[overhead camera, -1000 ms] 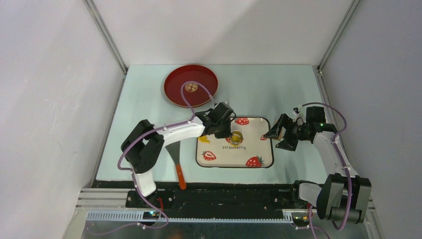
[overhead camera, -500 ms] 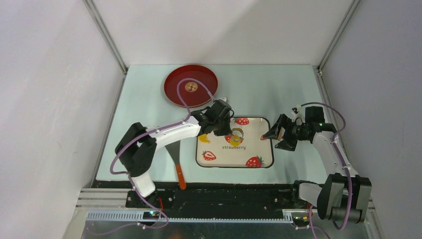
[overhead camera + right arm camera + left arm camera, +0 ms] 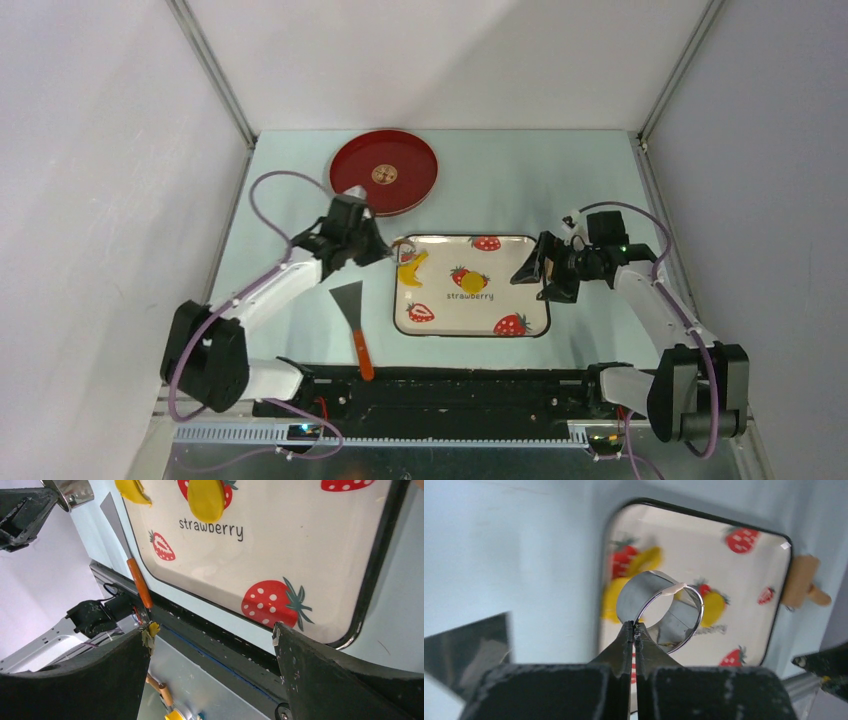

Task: Roll out the dumpling wrappers from the dough

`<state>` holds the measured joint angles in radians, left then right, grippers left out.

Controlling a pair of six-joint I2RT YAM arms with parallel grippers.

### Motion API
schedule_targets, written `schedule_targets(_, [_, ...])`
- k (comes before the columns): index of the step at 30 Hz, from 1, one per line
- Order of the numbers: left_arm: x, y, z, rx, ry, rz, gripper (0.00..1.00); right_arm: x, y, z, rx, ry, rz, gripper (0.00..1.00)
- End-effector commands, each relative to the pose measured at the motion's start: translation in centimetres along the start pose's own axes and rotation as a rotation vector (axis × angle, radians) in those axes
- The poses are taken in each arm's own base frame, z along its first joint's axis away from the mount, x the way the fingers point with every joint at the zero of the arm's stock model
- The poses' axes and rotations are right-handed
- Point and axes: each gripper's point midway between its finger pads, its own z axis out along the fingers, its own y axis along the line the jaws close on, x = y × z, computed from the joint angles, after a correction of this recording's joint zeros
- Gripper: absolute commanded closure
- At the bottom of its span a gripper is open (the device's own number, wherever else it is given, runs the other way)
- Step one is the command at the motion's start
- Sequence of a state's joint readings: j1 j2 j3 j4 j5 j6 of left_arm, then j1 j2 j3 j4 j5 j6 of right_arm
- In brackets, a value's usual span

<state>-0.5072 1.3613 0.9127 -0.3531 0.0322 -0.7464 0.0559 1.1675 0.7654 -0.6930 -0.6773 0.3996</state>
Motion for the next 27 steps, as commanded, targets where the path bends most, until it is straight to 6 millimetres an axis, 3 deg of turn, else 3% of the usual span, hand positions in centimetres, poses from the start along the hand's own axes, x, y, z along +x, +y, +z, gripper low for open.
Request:
schedule_targets(1, [-2.1, 5.2, -2.3, -0.020, -0.063, -0.052, 1.00, -0.4, 0.6, 0.9, -0.002, -0.004, -0.008, 0.08])
schedule_targets(6, [-3.6, 13.5, -4.0, -0.178, -0.115, -0.204, 1.00, -0.1, 1.3, 1.5, 0.015, 0.021, -0.031, 0.08])
schedule_targets(10, [-4.6, 17.9, -4.8, -0.267, -0.145, -0.309, 1.00, -0.2, 1.6, 1.6, 0.022, 0.028, -0.044, 0.07])
schedule_targets(21, [-6.4, 20.4, -3.6, -0.330, -0.109, -0.320, 0.99, 0.4, 1.6, 2.3, 0.041, 0.054, -0.062, 0.07])
schedule_targets(27, [-6.2, 21.0, -3.3, -0.351, -0.096, -0.315, 0.86, 0.4, 1.7, 2.4, 0.042, 0.057, -0.065, 0.07])
